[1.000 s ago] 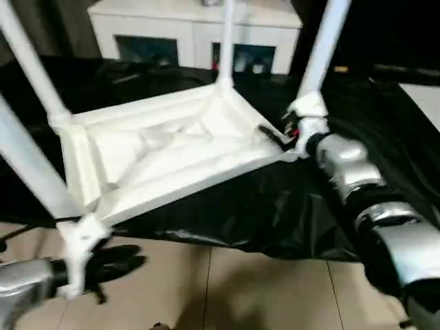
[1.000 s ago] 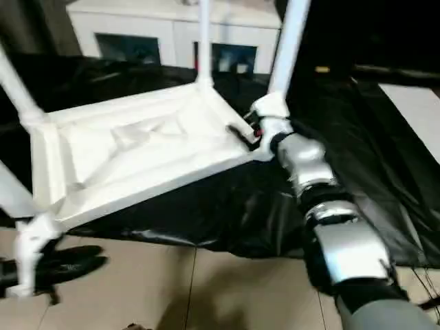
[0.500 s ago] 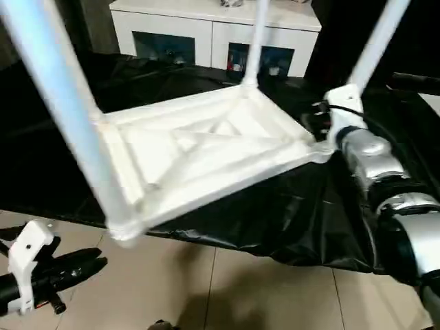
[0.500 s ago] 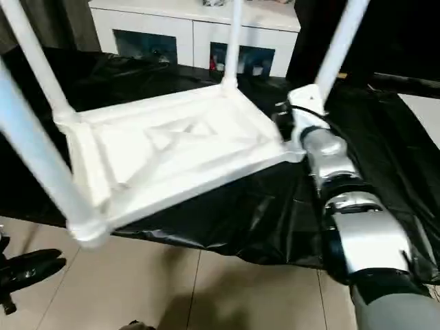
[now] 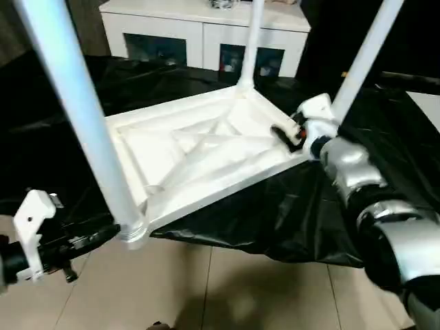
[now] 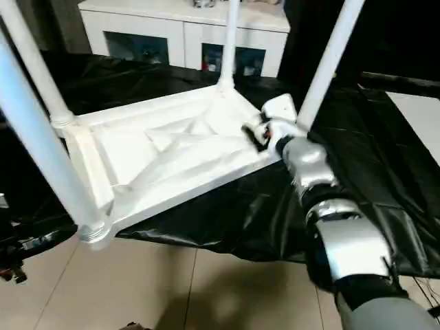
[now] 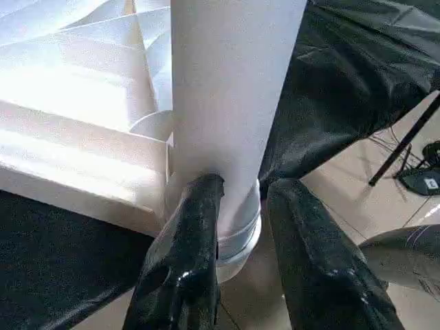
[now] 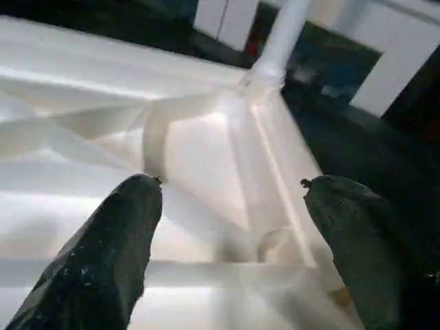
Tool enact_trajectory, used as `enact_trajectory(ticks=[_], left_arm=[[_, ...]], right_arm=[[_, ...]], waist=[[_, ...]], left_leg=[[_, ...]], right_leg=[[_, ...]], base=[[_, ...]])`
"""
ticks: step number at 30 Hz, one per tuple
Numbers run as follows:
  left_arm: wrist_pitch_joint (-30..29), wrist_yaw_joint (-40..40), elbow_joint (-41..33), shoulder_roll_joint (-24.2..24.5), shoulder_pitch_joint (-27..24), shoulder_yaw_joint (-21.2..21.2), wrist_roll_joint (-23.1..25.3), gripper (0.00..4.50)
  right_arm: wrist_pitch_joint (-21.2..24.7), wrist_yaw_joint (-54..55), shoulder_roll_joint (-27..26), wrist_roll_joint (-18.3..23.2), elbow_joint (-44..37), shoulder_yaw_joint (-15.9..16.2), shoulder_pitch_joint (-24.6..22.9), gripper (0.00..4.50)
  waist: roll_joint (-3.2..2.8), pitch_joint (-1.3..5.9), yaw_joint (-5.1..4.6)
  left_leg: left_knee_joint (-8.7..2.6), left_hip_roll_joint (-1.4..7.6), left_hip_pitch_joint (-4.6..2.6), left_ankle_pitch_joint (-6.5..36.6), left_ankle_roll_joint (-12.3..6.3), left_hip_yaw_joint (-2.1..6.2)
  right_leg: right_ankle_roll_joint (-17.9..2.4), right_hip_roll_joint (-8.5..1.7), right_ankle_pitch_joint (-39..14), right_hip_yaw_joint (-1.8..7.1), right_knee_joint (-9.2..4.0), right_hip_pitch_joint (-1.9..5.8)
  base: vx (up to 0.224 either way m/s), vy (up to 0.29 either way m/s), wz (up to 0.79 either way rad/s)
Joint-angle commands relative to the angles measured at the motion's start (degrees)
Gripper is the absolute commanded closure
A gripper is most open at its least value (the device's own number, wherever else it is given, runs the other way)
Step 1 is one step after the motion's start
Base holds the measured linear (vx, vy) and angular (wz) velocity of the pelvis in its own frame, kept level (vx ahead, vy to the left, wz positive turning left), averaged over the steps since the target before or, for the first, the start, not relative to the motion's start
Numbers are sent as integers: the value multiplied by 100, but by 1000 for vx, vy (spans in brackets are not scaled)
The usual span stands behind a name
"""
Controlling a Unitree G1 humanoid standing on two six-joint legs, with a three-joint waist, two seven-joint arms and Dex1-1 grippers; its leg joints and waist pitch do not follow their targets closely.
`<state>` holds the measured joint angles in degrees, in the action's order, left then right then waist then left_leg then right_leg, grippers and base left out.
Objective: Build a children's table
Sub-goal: Rotate table base
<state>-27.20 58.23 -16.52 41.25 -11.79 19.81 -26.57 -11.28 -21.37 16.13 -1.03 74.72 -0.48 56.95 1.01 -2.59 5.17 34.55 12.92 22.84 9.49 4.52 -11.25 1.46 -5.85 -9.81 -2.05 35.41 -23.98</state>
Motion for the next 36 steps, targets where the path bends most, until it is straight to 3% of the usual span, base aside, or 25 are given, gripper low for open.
enact_trajectory(ticks=[1,3,5,6,8,9,13,15,16,18,20,23,26,27,30,31,32,34,36], left_arm=[[3,-12,-140,-56,194,-241,-57,316],[-26,-52,-126,-101,299,-338,-58,316],[49,-137,-16,-195,486,-487,43,316],[38,-313,137,-317,682,-548,100,316],[8,-508,315,-414,873,-597,175,316],[-23,-642,430,-475,997,-626,219,285],[97,-942,691,-576,1220,-688,456,275],[212,-1152,812,-653,1350,-751,618,236],[232,-1171,822,-667,1367,-761,632,234],[267,-1233,848,-719,1426,-791,654,218],[335,-1238,851,-809,1502,-838,622,202],[457,-1270,895,-1052,1714,-935,526,180],[424,-1245,971,-1214,1900,-1046,416,146],[405,-1248,1023,-1257,1968,-1102,413,141],[483,-1384,1215,-1285,2098,-1192,587,116],[563,-1492,1327,-1295,2168,-1222,741,105],[563,-1492,1327,-1295,2168,-1222,741,105],[636,-1404,1319,-1336,2208,-1253,741,97],[592,-1152,1134,-1400,2214,-1340,543,63]], right_arm=[[146,263,29,-126,-128,59,-128,68],[163,437,58,-190,-146,89,-209,68],[215,687,99,-204,-153,50,-346,68],[221,861,143,-256,-178,56,-468,68],[242,998,180,-263,-243,36,-618,68],[253,1083,204,-271,-292,28,-719,68],[354,1253,251,-163,-445,-104,-1068,68],[452,1322,245,-136,-563,-153,-1326,68],[462,1325,240,-137,-578,-155,-1358,68],[499,1329,209,-134,-624,-153,-1439,68],[557,1296,150,-126,-682,-133,-1517,68],[618,1203,-13,-139,-643,-55,-1532,68],[598,1119,-162,-152,-606,-20,-1457,68],[595,1079,-221,-134,-609,-38,-1420,68],[588,1040,-310,-143,-617,-39,-1348,68],[583,1009,-374,-163,-615,-16,-1298,68],[583,1009,-374,-163,-615,-16,-1298,68],[592,932,-480,-170,-595,2,-1233,68],[583,792,-613,-154,-532,12,-1143,68]], waist=[[-134,341,-19],[-142,347,-8],[-150,348,18],[-178,346,2],[-174,351,-5],[-168,352,-16],[-142,338,-87],[-139,329,-78],[-125,334,-92],[-114,334,-105],[-143,326,-132],[-136,304,-202],[-122,311,-212],[-86,310,-217],[-98,308,-219],[-57,311,-227],[-85,309,-217],[-80,313,-227],[-89,324,-231]], left_leg=[[-440,-11,-244,2084,186,-36],[-445,-18,-223,2072,234,-26],[-442,-27,-268,2194,304,-32],[-455,-38,-225,2185,337,-9],[-447,-55,-228,2203,354,-9],[-439,-60,-222,2230,365,-1],[-445,-73,-187,2409,357,18],[-426,-72,-239,2549,358,11],[-443,-77,-196,2536,359,34],[-444,-76,-188,2519,353,46],[-441,-77,-201,2603,361,52],[-435,-78,-241,2916,363,66],[-446,-77,-225,2928,362,90],[-447,-78,-213,2914,356,91],[-453,-82,-222,2887,348,98],[-454,-81,-212,2861,338,96],[-456,-81,-217,2853,337,97],[-459,-81,-203,2814,333,101],[-462,-74,-203,2748,318,95]], right_leg=[[-1170,-4,-1234,85,-336,100],[-1173,-3,-1182,86,-318,124],[-1102,-1,-1238,91,-342,97],[-1066,-7,-1254,90,-329,130],[-1009,-5,-1278,94,-340,136],[-981,-12,-1320,96,-343,138],[-849,-21,-1766,85,-397,155],[-812,-9,-1916,98,-434,103],[-793,-21,-2019,89,-430,150],[-784,-20,-2083,93,-435,139],[-809,-11,-2162,99,-445,115],[-794,-6,-2504,86,-507,68],[-779,-23,-2594,85,-500,76],[-776,-23,-2593,84,-501,78],[-773,-10,-2529,96,-489,66],[-766,-8,-2523,96,-491,75],[-750,-12,-2533,104,-492,66],[-764,-24,-2504,107,-488,79],[-835,-23,-2332,119,-467,77]], base=[[0,0,0],[0,0,0],[0,0,0],[0,0,0],[0,0,0],[0,0,0],[0,0,0],[0,0,0],[0,0,0],[0,0,0],[0,0,0],[0,0,0],[0,0,0],[0,0,0],[0,0,0],[0,0,0],[0,0,0],[0,0,0],[0,0,0]])
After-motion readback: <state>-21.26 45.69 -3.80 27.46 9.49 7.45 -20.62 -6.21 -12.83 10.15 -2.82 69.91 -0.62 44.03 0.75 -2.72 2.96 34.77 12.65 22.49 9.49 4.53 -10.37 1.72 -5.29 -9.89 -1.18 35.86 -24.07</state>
